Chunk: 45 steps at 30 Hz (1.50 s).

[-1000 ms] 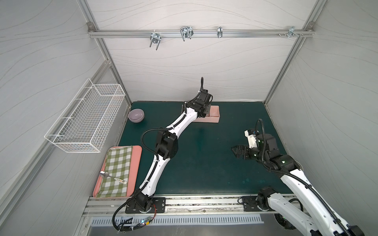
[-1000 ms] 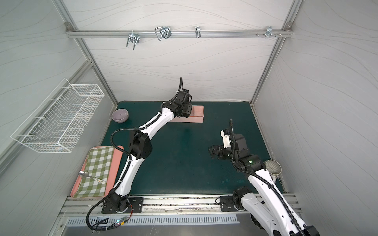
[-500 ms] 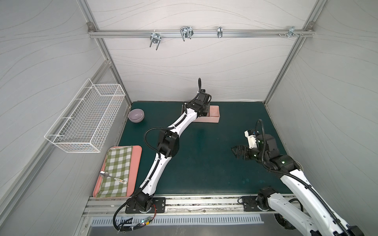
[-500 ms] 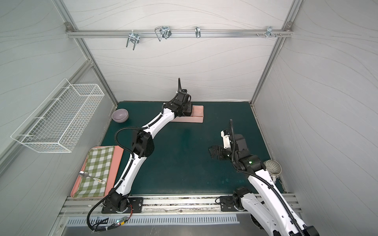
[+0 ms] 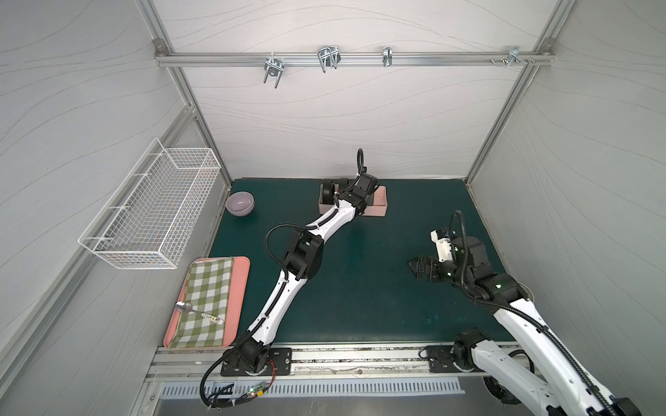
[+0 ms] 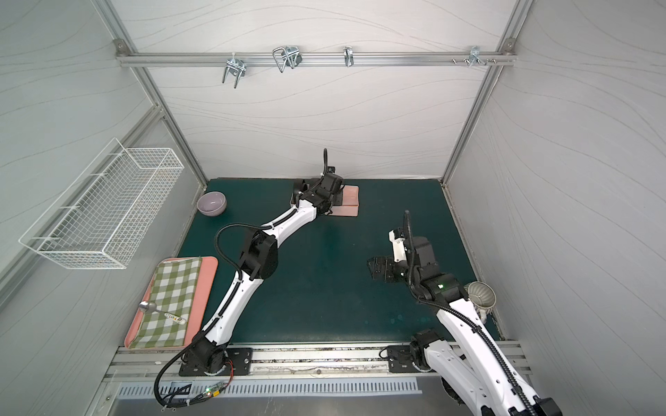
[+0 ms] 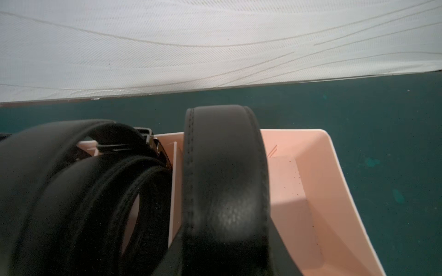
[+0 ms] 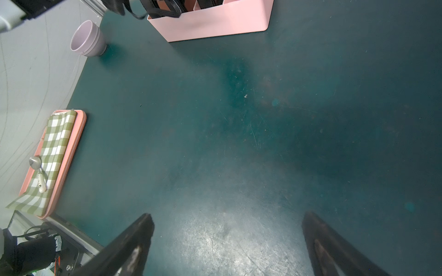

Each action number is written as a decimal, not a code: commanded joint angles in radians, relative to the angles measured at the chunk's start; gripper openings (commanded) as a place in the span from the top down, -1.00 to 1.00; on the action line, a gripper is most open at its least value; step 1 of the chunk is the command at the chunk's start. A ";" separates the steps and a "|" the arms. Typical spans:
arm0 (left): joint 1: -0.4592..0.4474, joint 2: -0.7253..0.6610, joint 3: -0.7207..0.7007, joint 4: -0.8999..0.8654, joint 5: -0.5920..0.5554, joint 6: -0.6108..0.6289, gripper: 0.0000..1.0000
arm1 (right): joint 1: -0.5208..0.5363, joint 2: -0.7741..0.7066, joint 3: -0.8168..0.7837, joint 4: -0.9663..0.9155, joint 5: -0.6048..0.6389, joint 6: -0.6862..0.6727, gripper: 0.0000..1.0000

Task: Place the belts into the storage roll
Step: Place the belt in the container, then reset both arms

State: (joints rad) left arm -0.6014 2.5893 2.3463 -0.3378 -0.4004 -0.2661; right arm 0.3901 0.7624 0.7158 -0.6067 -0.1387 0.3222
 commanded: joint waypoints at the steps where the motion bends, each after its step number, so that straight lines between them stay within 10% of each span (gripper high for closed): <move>1: -0.014 -0.025 -0.051 0.040 -0.075 0.024 1.00 | -0.005 -0.011 -0.007 0.014 -0.013 -0.011 -0.98; 8: -0.018 -0.026 -0.043 0.028 -0.092 0.035 1.00 | -0.007 -0.011 -0.006 0.011 -0.013 -0.013 -0.98; 21: -0.022 -0.246 -0.102 0.017 -0.017 0.040 -0.97 | -0.053 -0.010 0.022 0.008 0.029 0.000 -0.98; 27: -0.028 -0.543 -0.346 0.004 0.057 0.005 -0.99 | -0.081 0.079 0.064 0.021 0.114 0.092 -0.98; 32: 0.024 -0.871 -0.633 -0.168 -0.115 -0.139 -0.99 | -0.136 0.209 0.073 0.107 0.116 0.160 -0.98; 36: 0.246 -1.199 -1.099 0.075 0.324 -0.005 -0.99 | -0.281 0.252 0.010 0.326 -0.007 0.203 -0.98; 41: 0.398 -1.433 -1.491 0.277 0.259 0.235 -0.99 | -0.370 0.306 -0.052 0.572 0.143 0.094 -0.98; 45: 0.620 -1.473 -1.694 0.456 0.411 0.149 -0.99 | -0.386 0.310 -0.136 0.770 0.184 -0.093 -0.98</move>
State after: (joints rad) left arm -0.0895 1.1393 0.7086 -0.1120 -0.1146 -0.1352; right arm 0.0139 1.0813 0.6262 -0.0483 -0.0109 0.3630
